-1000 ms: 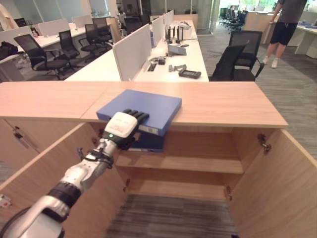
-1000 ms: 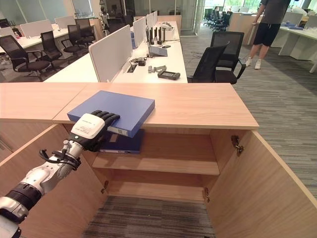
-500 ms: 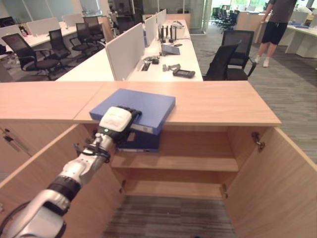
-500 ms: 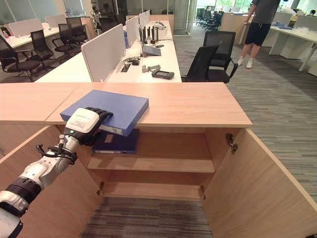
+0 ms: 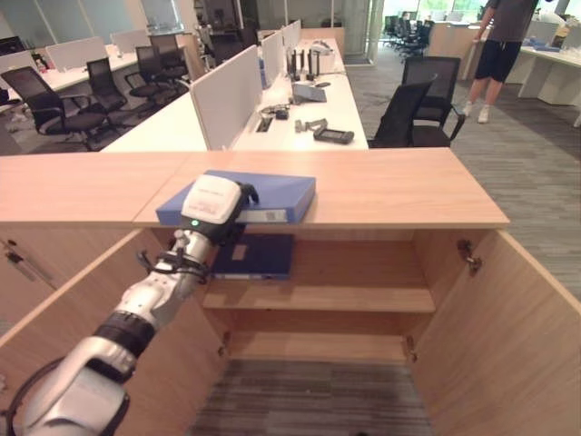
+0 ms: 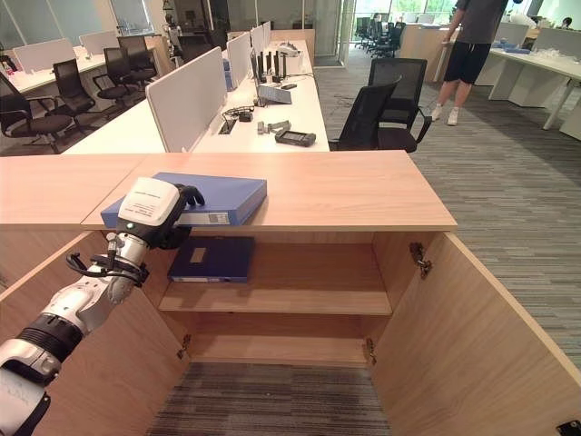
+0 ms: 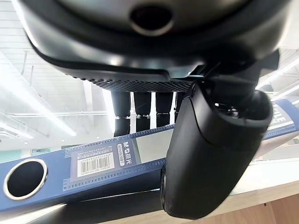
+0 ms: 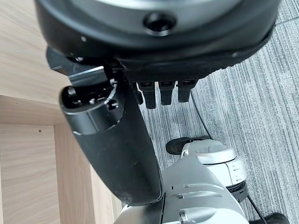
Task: Put the empty folder in the office cabinet
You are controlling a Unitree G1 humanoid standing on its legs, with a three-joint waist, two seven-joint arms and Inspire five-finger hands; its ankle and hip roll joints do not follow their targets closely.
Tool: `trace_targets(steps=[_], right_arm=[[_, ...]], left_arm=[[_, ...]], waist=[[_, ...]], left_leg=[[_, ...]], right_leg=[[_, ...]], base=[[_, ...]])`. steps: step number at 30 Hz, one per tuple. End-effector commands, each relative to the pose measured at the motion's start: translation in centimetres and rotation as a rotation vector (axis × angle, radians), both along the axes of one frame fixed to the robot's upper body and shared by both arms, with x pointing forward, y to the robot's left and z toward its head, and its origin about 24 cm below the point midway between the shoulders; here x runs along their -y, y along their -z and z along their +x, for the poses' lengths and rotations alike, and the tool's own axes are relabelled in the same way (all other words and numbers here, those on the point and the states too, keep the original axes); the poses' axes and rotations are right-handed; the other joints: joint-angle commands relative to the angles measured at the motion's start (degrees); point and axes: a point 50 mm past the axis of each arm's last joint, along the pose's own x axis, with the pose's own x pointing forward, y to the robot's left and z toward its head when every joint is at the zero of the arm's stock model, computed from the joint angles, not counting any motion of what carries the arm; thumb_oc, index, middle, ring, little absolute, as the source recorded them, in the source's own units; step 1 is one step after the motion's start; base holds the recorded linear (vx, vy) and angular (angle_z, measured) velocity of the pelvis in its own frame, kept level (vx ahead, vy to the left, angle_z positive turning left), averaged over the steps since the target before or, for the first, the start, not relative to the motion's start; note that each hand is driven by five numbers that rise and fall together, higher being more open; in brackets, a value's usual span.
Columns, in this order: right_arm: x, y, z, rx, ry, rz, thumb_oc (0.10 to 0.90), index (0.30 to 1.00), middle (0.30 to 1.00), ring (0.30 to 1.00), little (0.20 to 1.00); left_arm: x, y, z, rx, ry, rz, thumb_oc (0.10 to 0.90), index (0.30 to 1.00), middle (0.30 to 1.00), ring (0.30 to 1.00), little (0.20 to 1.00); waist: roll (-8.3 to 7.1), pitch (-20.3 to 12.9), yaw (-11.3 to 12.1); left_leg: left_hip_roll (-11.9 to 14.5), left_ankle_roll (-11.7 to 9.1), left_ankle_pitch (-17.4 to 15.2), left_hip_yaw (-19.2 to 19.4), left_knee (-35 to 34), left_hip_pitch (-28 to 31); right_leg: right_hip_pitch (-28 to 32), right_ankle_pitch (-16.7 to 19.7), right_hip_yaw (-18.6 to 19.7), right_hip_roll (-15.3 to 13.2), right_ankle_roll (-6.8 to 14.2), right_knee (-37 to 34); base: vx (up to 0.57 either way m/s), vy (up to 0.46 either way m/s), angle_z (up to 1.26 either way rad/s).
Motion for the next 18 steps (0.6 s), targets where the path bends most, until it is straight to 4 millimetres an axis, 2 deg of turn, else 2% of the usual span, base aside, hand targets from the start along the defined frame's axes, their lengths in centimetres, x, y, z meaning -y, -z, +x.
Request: trace_targets(steps=[1,2,5,6,9,10,13,15,16,18], right_arm=[[1.9,-0.9,3.0,0.093,0.048,-0.051,0.8,0.9,0.9,0.9,0.9],[2.0,-0.9,3.0,0.093,0.047,-0.051,0.8,0.9,0.9,0.9,0.9],[1.5,-0.8,3.4,0.106,0.04,-0.034,0.8,0.9,0.9,0.9,0.9],[1.5,-0.8,3.4,0.106,0.039,-0.035,0.8,0.9,0.9,0.9,0.9],[1.0,-0.8,3.8,0.118,0.034,-0.016,0.8,0.9,0.9,0.9,0.9],[0.7,-0.8,4.1,0.127,0.021,-0.004,0.8,0.9,0.9,0.9,0.9],[0.2,-0.8,4.7,0.143,0.001,0.014,0.8,0.9,0.9,0.9,0.9],[0.1,-0.8,4.9,0.149,-0.013,0.018,0.8,0.9,0.9,0.9,0.9],[-0.3,-0.8,5.4,0.159,-0.024,0.03,0.8,0.9,0.9,0.9,0.9],[-0.4,-0.8,5.5,0.163,-0.031,0.037,0.8,0.9,0.9,0.9,0.9]], left_arm=[[-1.1,-7.7,1.8,0.223,-0.04,-0.113,0.4,0.3,0.3,0.3,0.3],[-1.1,-7.7,1.8,0.223,-0.041,-0.114,0.4,0.3,0.3,0.3,0.3],[-0.9,-10.4,1.0,0.334,0.003,-0.204,0.4,0.3,0.3,0.3,0.3],[-1.0,-10.4,1.0,0.334,0.002,-0.205,0.4,0.3,0.3,0.3,0.3],[-0.7,-12.8,-0.2,0.449,0.053,-0.272,0.4,0.3,0.3,0.3,0.3],[-0.5,-14.4,-1.0,0.526,0.092,-0.32,0.4,0.3,0.3,0.3,0.3],[-0.1,-16.4,-2.7,0.625,0.177,-0.402,0.4,0.3,0.3,0.3,0.3],[0.2,-17.0,-3.4,0.652,0.218,-0.43,0.4,0.3,0.3,0.3,0.3],[0.7,-18.0,-4.6,0.693,0.297,-0.497,0.4,0.3,0.3,0.3,0.3],[0.9,-18.2,-5.1,0.701,0.332,-0.532,0.4,0.3,0.3,0.3,0.3]], waist=[[1.37,2.3,-0.7],[1.38,2.3,-0.8],[1.3,2.3,-0.2],[1.33,2.3,-0.2],[1.32,2.3,0.4],[1.3,2.3,0.8],[1.28,2.1,1.6],[1.36,2.1,1.8],[1.36,2.1,2.3],[1.38,2.1,2.5]], left_leg=[[-1.2,0.1,-3.1,-1.0,-0.2,-0.2],[-1.2,0.1,-3.1,-1.0,-0.2,-0.2],[-1.2,0.0,-2.9,-1.5,-0.2,-0.4],[-1.2,0.0,-2.9,-1.5,-0.2,-0.4],[-1.1,-0.1,-2.8,-1.9,-0.2,-0.6],[-1.1,-0.1,-2.6,-2.3,-0.2,-0.7],[-1.0,-0.1,-2.5,-2.7,-0.2,-0.8],[-1.0,-0.2,-2.4,-2.9,-0.2,-0.9],[-1.0,-0.2,-2.3,-3.1,-0.2,-0.9],[-0.9,-0.1,-2.2,-3.3,-0.2,-0.9]], right_leg=[[6.1,-11.6,0.5,-1.3,5.9,3.8],[6.1,-11.6,0.5,-1.3,5.9,3.8],[6.3,-11.7,0.3,-1.4,5.8,3.7],[6.4,-11.7,0.3,-1.4,5.8,3.7],[6.6,-11.8,-0.2,-1.4,5.7,3.6],[6.6,-11.8,-0.4,-1.4,5.6,3.6],[6.7,-11.9,-0.8,-1.4,5.4,3.5],[6.8,-11.9,-0.8,-1.4,5.4,3.4],[6.9,-12.1,-1.0,-1.3,5.2,3.5],[6.9,-12.1,-1.1,-1.2,5.1,3.6]], base=[[0.0,0.0,0.0],[0.0,0.0,0.0],[0.0,0.0,0.0],[0.0,0.0,0.0],[-0.01,-0.007,0.01],[-0.03,-0.026,0.09],[-0.02,-0.025,0.12],[-0.01,-0.02,0.08],[0.0,-0.017,0.07],[-0.01,-0.018,0.06]])
